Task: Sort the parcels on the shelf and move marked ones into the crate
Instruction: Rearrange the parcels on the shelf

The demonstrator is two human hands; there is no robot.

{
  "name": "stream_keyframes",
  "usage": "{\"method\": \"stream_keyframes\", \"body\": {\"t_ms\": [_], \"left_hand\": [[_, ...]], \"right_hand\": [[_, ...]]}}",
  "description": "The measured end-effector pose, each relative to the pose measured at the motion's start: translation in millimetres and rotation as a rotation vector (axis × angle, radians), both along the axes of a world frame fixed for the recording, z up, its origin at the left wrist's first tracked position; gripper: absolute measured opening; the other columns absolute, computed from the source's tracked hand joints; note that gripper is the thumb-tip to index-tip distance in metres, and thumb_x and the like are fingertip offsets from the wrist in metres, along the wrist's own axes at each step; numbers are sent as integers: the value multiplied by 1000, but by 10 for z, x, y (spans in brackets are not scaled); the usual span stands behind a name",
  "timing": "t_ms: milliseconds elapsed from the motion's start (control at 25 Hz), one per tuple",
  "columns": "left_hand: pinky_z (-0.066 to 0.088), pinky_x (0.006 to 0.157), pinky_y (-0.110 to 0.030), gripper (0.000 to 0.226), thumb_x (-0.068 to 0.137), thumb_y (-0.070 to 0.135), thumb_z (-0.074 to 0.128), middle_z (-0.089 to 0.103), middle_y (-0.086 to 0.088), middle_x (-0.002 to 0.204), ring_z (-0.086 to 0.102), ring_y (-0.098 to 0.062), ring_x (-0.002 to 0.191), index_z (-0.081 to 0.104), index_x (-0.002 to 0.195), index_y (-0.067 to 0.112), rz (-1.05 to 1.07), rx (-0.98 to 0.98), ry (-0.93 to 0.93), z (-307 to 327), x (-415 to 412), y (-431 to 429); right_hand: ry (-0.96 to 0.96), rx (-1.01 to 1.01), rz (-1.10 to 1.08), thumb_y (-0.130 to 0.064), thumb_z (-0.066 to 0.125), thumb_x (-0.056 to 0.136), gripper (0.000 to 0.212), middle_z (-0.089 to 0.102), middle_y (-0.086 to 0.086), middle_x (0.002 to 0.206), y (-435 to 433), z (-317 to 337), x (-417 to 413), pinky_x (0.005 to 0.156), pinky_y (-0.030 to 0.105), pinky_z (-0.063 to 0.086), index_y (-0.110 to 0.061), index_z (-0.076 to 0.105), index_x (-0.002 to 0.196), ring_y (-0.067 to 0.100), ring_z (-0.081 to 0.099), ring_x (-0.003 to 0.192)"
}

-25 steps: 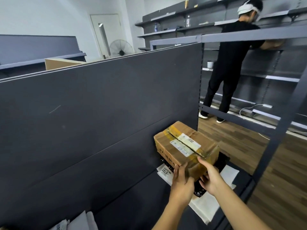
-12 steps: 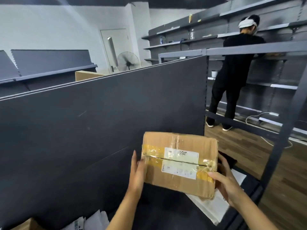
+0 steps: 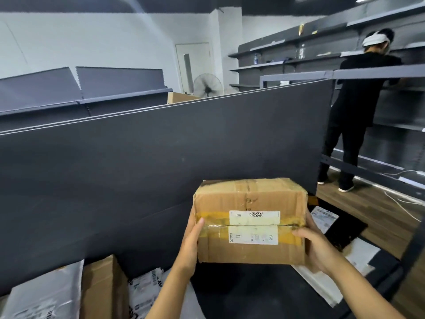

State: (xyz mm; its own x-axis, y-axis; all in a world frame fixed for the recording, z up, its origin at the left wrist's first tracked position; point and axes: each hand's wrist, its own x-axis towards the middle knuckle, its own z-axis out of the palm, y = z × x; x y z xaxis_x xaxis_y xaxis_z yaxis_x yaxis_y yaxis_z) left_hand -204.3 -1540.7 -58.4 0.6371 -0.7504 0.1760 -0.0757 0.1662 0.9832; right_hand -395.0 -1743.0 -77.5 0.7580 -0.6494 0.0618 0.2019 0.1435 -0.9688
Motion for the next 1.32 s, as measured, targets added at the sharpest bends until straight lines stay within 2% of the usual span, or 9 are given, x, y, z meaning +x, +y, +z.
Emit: {"method": "stream_keyframes", "body": {"t_ms": [160,280,360,480,680,840,960,1120,1320], "left_hand": [[25,117,-42,74,85,58,47,25,14,156,26,-8,143,15,148,39,-77,-65,-124,139,122,321],[30,107,-10,87,65,78,54,27,34,140,28,23,128,15,136,48,-35,18,-204,252,158,414],[28,112,-20,84,63,77,50,21,40,134,26,13,134,10,134,53,64,165,-212,285,211,402],[32,112,-36,62,88,57,42,35,17,148,39,-13,135,18,145,45,138,347,-13,337,250,475],[57,68,-32,44,90,56,39,74,-2,101,70,-19,85,64,114,29,88,292,373,347,224,715],[49,68,-34,50,89,46,38,74,-7,75,68,-22,65,76,75,17,60,147,626,162,276,698],[45,63,-31,35,86,32,38,72,-7,72,66,-22,64,68,83,13,76,84,747,-85,285,706],[49,56,-29,27,84,26,39,72,-8,73,65,-25,66,61,92,13,77,89,787,-295,258,660],[51,65,-36,33,84,32,42,71,-10,83,63,-28,78,61,104,12,83,35,750,-292,251,657]], "right_hand": [[119,164,42,-29,55,83,32,76,6,89,240,108,253,65,33,55,-18,61,113,20,71,78],[169,338,25,-44,47,91,34,76,8,84,371,90,416,65,35,58,-18,67,100,22,73,70],[216,441,39,-57,52,84,47,75,12,95,462,76,501,79,41,54,-17,70,101,29,71,83],[351,549,38,-65,58,75,63,70,16,108,552,41,558,96,47,45,-14,70,109,34,65,96],[358,412,133,-63,53,79,55,72,12,106,623,228,489,93,51,47,-20,70,109,35,64,101],[299,199,223,-68,58,73,65,63,-2,127,667,448,413,98,51,45,-37,53,130,25,56,118],[248,-3,193,-63,74,56,104,40,-13,144,751,518,403,103,41,41,-49,20,143,14,46,125],[280,-256,141,-70,79,39,118,28,-19,146,837,558,396,106,46,40,-56,18,139,15,38,131],[181,-142,111,-53,79,54,91,38,-9,141,715,448,348,104,44,42,-50,33,133,17,46,126]]}}
